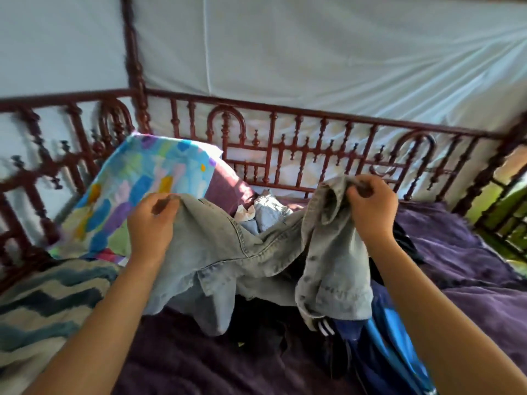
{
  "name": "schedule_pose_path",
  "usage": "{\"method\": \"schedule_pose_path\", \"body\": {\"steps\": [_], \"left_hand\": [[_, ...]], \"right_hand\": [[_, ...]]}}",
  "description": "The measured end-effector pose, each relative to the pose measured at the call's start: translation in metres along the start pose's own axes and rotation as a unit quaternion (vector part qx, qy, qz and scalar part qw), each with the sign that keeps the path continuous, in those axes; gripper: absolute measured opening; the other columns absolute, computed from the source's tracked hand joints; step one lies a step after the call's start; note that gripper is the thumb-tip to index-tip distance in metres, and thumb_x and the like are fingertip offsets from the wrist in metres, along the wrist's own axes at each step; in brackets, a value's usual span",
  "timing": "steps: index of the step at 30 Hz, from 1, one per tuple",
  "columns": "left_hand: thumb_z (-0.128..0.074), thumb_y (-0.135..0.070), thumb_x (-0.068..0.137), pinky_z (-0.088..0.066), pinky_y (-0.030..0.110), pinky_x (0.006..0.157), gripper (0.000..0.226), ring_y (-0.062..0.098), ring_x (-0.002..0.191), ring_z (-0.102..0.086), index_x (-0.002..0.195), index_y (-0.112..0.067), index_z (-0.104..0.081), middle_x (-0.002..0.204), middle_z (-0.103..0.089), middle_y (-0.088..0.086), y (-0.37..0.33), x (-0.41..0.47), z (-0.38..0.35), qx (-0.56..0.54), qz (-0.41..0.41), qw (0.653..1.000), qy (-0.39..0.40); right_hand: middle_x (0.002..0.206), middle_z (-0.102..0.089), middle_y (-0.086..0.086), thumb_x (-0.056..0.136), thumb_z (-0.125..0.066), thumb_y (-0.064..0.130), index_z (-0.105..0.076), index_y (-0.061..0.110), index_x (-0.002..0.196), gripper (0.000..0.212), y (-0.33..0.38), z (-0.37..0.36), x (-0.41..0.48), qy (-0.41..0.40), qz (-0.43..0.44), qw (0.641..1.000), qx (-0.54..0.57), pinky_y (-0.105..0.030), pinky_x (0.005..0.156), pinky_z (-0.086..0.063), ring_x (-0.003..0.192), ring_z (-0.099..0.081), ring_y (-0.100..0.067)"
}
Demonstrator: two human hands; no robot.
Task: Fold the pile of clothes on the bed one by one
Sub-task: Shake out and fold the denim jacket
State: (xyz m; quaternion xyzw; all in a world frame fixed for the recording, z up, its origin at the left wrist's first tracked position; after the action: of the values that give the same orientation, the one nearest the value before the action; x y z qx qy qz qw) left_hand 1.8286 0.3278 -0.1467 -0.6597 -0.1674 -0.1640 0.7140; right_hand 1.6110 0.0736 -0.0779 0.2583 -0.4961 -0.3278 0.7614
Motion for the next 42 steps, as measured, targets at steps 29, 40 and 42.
{"method": "schedule_pose_path", "body": {"steps": [29,40,42], "left_hand": [[-0.064,-0.022,0.086,-0.046,0.006,0.059,0.006,-0.005,0.076,-0.067,0.088,-0.027,-0.066,0.077,-0.072,-0.019,-0.066,-0.038,-0.020,-0.071,0.059,0.882,0.461],[-0.057,-0.023,0.091,-0.046,0.017,0.076,0.024,0.020,0.086,-0.064,0.097,-0.003,-0.068,0.099,-0.069,0.019,-0.069,-0.046,-0.038,-0.060,0.076,0.886,0.453],[-0.060,-0.019,0.089,-0.048,0.015,0.078,0.015,0.012,0.086,-0.068,0.095,-0.011,-0.071,0.092,-0.073,0.004,-0.071,-0.049,-0.042,-0.061,0.068,0.881,0.465]], "right_hand": [[0.065,-0.052,0.011,0.085,-0.059,0.015,-0.062,0.018,0.083,0.005,0.191,0.044,0.058,-0.068,0.067,0.987,0.131,-0.025,0.065,-0.038,0.074,-0.052,-0.013],[0.082,-0.059,0.002,0.089,-0.057,0.016,-0.067,0.009,0.096,0.014,0.176,0.048,0.054,-0.059,0.058,0.988,0.131,-0.028,0.070,-0.044,0.080,-0.054,-0.015],[0.081,-0.059,0.003,0.089,-0.056,0.015,-0.066,0.009,0.096,0.014,0.174,0.049,0.055,-0.057,0.059,0.988,0.129,-0.028,0.070,-0.044,0.079,-0.053,-0.014]]}}
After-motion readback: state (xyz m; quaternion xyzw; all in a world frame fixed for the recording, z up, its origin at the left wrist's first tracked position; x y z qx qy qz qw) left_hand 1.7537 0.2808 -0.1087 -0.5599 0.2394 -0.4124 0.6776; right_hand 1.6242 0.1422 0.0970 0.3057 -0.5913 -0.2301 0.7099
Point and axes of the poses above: each hand's wrist, its own x-axis towards the middle knuckle, its own z-axis out of the back of the hand, y = z × x, the point moved 2 cm from there along x, towards the middle knuckle
